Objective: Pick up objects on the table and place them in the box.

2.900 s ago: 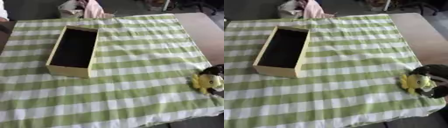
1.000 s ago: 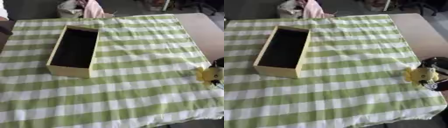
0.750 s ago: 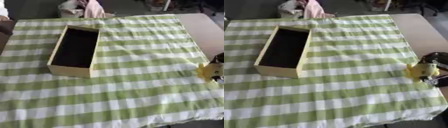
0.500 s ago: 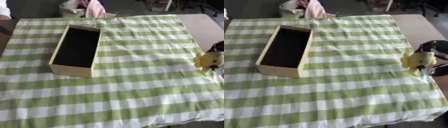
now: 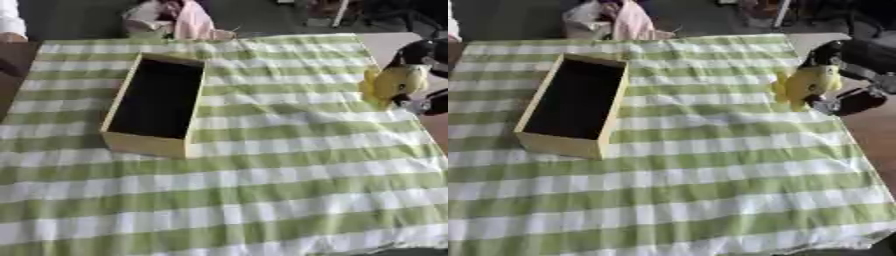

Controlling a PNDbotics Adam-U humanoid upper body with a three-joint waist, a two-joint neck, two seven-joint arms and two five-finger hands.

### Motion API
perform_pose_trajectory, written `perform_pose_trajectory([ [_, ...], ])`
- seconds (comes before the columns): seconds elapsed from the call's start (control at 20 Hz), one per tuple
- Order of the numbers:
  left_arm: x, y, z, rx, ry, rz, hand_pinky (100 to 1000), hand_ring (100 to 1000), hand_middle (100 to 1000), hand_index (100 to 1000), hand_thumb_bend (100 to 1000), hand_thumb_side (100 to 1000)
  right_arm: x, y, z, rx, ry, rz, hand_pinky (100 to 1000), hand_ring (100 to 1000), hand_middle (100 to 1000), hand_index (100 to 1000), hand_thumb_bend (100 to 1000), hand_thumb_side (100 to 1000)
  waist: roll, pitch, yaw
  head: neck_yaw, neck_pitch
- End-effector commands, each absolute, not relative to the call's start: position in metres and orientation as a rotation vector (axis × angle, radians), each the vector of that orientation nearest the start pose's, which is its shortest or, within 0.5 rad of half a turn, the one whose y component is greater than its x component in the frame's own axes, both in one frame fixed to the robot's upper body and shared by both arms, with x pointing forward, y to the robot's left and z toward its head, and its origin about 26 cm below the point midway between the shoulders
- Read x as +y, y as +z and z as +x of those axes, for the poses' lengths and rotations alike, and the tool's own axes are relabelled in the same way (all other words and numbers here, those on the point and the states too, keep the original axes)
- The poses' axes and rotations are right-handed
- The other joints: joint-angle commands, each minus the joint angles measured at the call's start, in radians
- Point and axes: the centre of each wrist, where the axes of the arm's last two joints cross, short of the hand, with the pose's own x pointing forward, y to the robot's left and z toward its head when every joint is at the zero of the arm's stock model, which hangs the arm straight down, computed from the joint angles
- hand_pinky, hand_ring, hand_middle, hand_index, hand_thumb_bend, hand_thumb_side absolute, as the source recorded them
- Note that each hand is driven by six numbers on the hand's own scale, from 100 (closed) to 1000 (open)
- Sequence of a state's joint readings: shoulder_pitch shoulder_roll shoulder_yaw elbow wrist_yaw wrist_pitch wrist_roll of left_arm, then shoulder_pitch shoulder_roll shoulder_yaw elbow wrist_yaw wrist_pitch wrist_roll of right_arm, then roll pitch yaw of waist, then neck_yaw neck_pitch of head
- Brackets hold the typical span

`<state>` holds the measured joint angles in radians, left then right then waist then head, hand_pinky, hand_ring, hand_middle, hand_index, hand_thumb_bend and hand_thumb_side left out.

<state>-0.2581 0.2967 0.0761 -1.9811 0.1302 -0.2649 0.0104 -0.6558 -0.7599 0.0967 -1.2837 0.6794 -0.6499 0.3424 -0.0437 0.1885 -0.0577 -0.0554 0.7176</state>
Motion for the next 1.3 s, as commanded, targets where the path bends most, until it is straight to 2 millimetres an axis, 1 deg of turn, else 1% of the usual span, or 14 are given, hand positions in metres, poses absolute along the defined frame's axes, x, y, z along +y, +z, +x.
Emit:
perform_pose_trajectory([
  [0.05, 0.277, 0.196, 0.296, -2.529, -0.232, 0.039, 472, 923, 815, 701, 100, 733, -0.363, 0.244, 0.415, 2.310, -2.460, 1.205, 882, 697, 622, 755, 100, 229, 0.001, -0.015, 0.004, 0.000, -0.014],
  [0.3, 0.276, 0.197, 0.297, -2.535, -0.228, 0.028, 472, 924, 816, 701, 100, 733, -0.315, 0.263, 0.437, 2.328, -2.361, 1.146, 885, 699, 626, 758, 100, 218, 0.007, -0.008, 0.012, 0.005, -0.026],
  [0.5, 0.275, 0.199, 0.298, -2.543, -0.224, 0.021, 472, 925, 817, 700, 100, 735, -0.275, 0.273, 0.446, 2.342, -2.279, 1.108, 879, 696, 627, 758, 100, 209, 0.012, 0.004, 0.020, 0.015, -0.033],
  [0.7, 0.274, 0.200, 0.298, -2.547, -0.220, 0.013, 471, 927, 818, 700, 100, 737, -0.235, 0.280, 0.449, 2.339, -2.218, 1.067, 880, 696, 628, 759, 100, 203, 0.014, 0.013, 0.028, 0.037, -0.035],
  [0.9, 0.272, 0.200, 0.299, -2.550, -0.218, 0.001, 471, 928, 819, 700, 100, 737, -0.196, 0.282, 0.451, 2.349, -2.180, 1.004, 854, 689, 628, 758, 100, 210, 0.015, 0.019, 0.041, 0.054, -0.033],
  [1.05, 0.271, 0.201, 0.299, -2.554, -0.214, -0.009, 472, 928, 819, 700, 100, 737, -0.170, 0.283, 0.452, 2.363, -2.161, 0.943, 849, 688, 628, 758, 100, 206, 0.016, 0.021, 0.052, 0.053, -0.031],
  [1.15, 0.270, 0.201, 0.299, -2.554, -0.212, -0.015, 472, 929, 819, 700, 100, 737, -0.153, 0.286, 0.451, 2.356, -2.136, 0.932, 863, 691, 628, 758, 100, 192, 0.015, 0.022, 0.059, 0.051, -0.032],
  [1.3, 0.268, 0.202, 0.300, -2.556, -0.210, -0.026, 473, 929, 819, 700, 100, 736, -0.128, 0.291, 0.447, 2.366, -2.075, 0.925, 852, 688, 629, 757, 100, 193, 0.015, 0.022, 0.067, 0.042, -0.031],
])
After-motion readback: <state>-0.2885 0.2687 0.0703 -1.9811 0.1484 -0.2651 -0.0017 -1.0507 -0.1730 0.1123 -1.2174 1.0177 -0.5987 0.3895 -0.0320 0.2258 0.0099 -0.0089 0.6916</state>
